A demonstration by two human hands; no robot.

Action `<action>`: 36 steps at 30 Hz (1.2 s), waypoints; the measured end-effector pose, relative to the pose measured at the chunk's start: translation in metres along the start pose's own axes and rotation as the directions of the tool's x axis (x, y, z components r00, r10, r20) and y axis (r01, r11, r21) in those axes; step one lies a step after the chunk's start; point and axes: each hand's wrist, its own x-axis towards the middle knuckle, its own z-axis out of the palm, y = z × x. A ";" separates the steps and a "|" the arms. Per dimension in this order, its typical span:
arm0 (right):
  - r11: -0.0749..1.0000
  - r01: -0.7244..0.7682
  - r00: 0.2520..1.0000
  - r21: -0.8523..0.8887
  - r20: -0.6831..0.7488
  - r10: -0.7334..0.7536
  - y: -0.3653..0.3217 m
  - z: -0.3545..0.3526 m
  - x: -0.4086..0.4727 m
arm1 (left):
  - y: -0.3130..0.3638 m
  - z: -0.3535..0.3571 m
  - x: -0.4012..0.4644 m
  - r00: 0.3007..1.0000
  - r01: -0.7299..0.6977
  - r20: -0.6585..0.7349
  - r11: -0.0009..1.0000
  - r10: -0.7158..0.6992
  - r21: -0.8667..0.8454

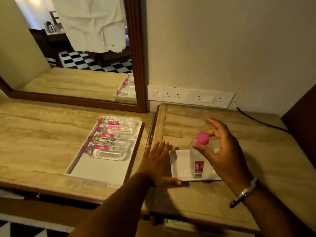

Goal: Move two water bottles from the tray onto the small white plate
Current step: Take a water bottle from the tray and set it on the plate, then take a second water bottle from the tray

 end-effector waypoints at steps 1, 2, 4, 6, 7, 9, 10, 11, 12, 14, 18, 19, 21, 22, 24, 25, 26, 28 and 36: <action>1.000 -0.002 1.000 -0.004 -0.001 0.002 0.007 -0.004 0.000 | 0.008 0.009 -0.005 1.000 0.016 -0.010 0.999 -0.017 -0.043; 1.000 -0.008 1.000 -0.002 -0.003 0.008 0.014 -0.008 0.002 | 0.016 0.017 -0.009 0.999 0.045 -0.018 0.996 -0.047 -0.076; 1.000 -0.022 1.000 0.007 -0.012 0.022 0.025 -0.012 0.004 | 0.024 0.029 -0.012 0.994 0.104 -0.022 0.988 -0.107 -0.118; 0.999 -0.033 0.999 0.025 -0.023 0.033 0.030 -0.009 0.005 | 0.027 0.036 -0.013 0.991 0.130 -0.013 0.986 -0.133 -0.107; 0.999 -0.038 0.999 0.030 -0.030 0.039 0.033 -0.007 0.005 | 0.028 0.038 -0.013 0.992 0.128 -0.005 0.988 -0.129 -0.086; 0.999 -0.047 0.998 0.027 -0.030 0.047 0.037 -0.001 0.006 | 0.030 0.041 -0.012 0.993 0.119 0.013 0.992 -0.118 -0.046; 0.998 -0.050 0.998 0.028 -0.025 0.051 0.038 0.002 0.006 | 0.029 0.042 -0.011 0.993 0.119 0.012 0.992 -0.118 -0.030; 0.998 -0.052 0.998 0.031 -0.021 0.052 0.039 0.004 0.006 | 0.029 0.042 -0.010 0.993 0.120 0.005 0.993 -0.120 -0.018; 0.998 -0.054 0.998 0.037 -0.016 0.054 0.040 0.007 0.007 | 0.029 0.043 -0.009 0.992 0.125 0.001 0.992 -0.125 -0.012; 0.998 -0.056 0.998 0.041 -0.003 0.056 0.042 0.011 0.011 | 0.027 0.043 -0.007 0.991 0.131 0.006 0.991 -0.131 -0.004; 0.998 -0.046 0.999 0.037 0.030 0.045 0.044 0.017 0.013 | 0.027 0.043 -0.007 0.991 0.128 0.023 0.992 -0.128 0.010; 0.998 -0.049 0.998 0.041 0.035 0.048 0.045 0.018 0.013 | 0.026 0.044 -0.007 0.992 0.127 0.023 0.992 -0.128 0.009; 0.997 -0.057 0.998 0.047 0.038 0.056 0.048 0.018 0.011 | 0.026 0.044 -0.006 0.991 0.129 0.016 0.992 -0.129 0.006; 0.997 -0.062 0.997 0.053 0.043 0.060 0.050 0.018 0.009 | 0.026 0.044 -0.006 0.991 0.130 0.019 0.992 -0.130 0.003; 0.995 -0.073 0.996 0.064 0.054 0.070 0.055 0.017 0.004 | 0.025 0.044 -0.006 0.991 0.128 0.026 0.992 -0.128 0.004; 0.995 -0.085 0.995 0.056 0.062 0.082 0.059 0.015 0.001 | 0.025 0.044 -0.006 0.991 0.128 0.028 0.992 -0.129 0.006; 0.993 -0.112 0.991 0.040 0.073 0.109 0.064 0.014 -0.004 | 0.025 0.044 -0.007 0.991 0.130 0.032 0.991 -0.130 0.002; 0.980 -0.199 0.976 -0.004 0.089 0.198 0.074 0.011 -0.019 | 0.024 0.046 -0.007 0.991 0.129 0.036 0.992 -0.128 -0.007; 0.897 -0.399 0.841 -0.192 0.312 0.441 0.074 0.035 -0.099 | -0.012 0.028 -0.031 0.995 0.094 0.014 0.995 -0.094 0.025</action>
